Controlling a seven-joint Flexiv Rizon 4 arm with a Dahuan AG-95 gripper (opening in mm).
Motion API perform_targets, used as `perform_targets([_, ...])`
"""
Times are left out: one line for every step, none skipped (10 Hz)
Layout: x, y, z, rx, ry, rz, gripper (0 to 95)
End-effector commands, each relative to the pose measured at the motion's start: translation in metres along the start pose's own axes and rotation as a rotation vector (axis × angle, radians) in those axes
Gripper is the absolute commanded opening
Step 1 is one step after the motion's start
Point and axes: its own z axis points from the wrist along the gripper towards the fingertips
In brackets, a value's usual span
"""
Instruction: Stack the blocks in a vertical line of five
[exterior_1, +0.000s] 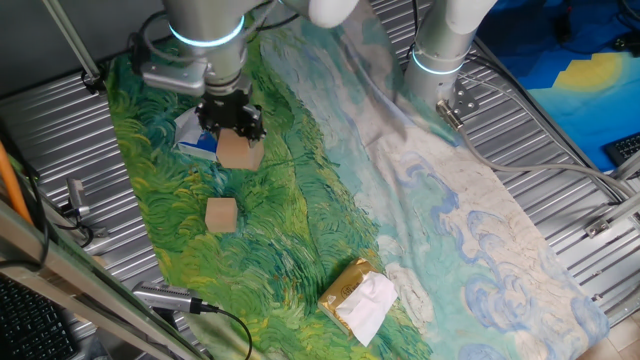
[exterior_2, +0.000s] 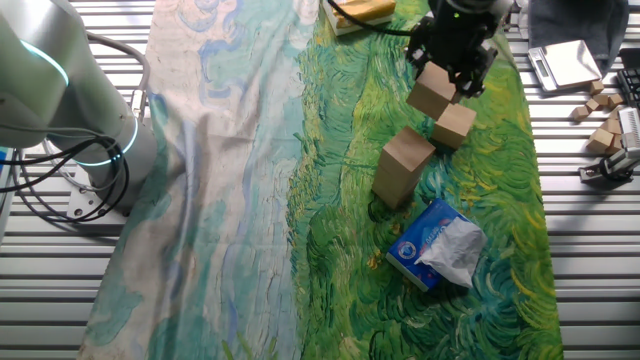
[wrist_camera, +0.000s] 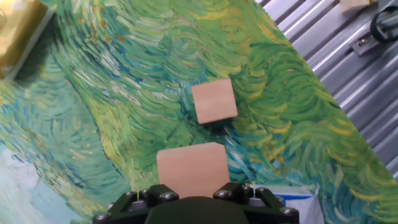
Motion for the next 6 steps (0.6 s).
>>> perform_targets([0.0013,0.0009,0.0000,0.020,0.007,0.028,0.0])
perform_targets([0.0013,0.0009,0.0000,0.025,0.015,0.049,0.0])
perform_targets([0.0013,0.0009,0.0000,0.021,0.010,0.073,0.0])
perform_targets([0.0013,0.0009,0.0000,0.017,0.007,0.082,0.0])
perform_targets([0.0013,0.0009,0.0000,0.018,0.007,0.091,0.0])
perform_targets([0.0013,0.0009,0.0000,0.018,0.007,0.085,0.0])
